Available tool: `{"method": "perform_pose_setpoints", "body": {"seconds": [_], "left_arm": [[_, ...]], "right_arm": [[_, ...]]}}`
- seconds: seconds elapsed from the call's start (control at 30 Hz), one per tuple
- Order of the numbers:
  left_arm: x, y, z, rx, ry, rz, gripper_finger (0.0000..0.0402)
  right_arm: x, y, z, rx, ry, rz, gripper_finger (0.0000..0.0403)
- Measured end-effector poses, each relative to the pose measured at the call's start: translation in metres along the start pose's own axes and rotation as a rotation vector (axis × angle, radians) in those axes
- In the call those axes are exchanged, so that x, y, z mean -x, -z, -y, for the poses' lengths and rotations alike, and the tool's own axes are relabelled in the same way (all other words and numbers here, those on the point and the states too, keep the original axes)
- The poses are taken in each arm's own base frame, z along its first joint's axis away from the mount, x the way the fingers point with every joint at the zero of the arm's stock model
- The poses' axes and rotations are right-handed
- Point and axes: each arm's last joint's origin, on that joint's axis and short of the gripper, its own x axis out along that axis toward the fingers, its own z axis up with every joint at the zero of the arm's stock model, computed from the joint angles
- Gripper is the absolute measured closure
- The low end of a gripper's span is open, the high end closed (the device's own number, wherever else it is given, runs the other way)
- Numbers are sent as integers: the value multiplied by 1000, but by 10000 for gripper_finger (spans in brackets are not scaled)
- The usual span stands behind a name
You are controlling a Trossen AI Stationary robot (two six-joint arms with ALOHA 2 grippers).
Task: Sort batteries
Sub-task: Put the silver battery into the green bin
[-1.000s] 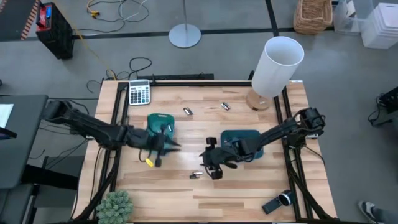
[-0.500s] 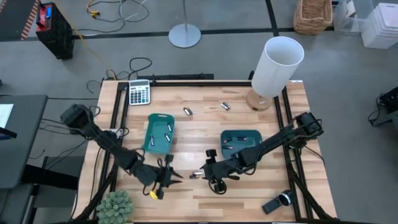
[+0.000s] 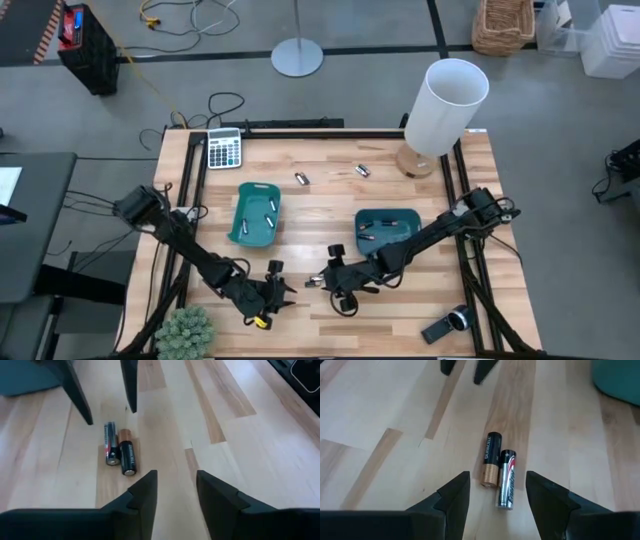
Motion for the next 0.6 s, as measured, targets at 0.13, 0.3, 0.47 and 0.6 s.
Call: {"method": "perform_pose_setpoints", "body": {"seconds": [0.13,0.3,0.47,0.6], "left_arm": [[-4,3,0,6,-13,4,247],[-11,6,-6,17,-51,-9,242],[-15,6,-8,42,-55,7,242],[-15,6,-9,56,-60,10,242]], "right_arm": [[-1,1,4,-9,5,-14,192],[-2,8,7,-15,9,-24,192],[-3,9,8,-30,9,-36,192],[-3,8,9,-33,10,-28,192]]}}
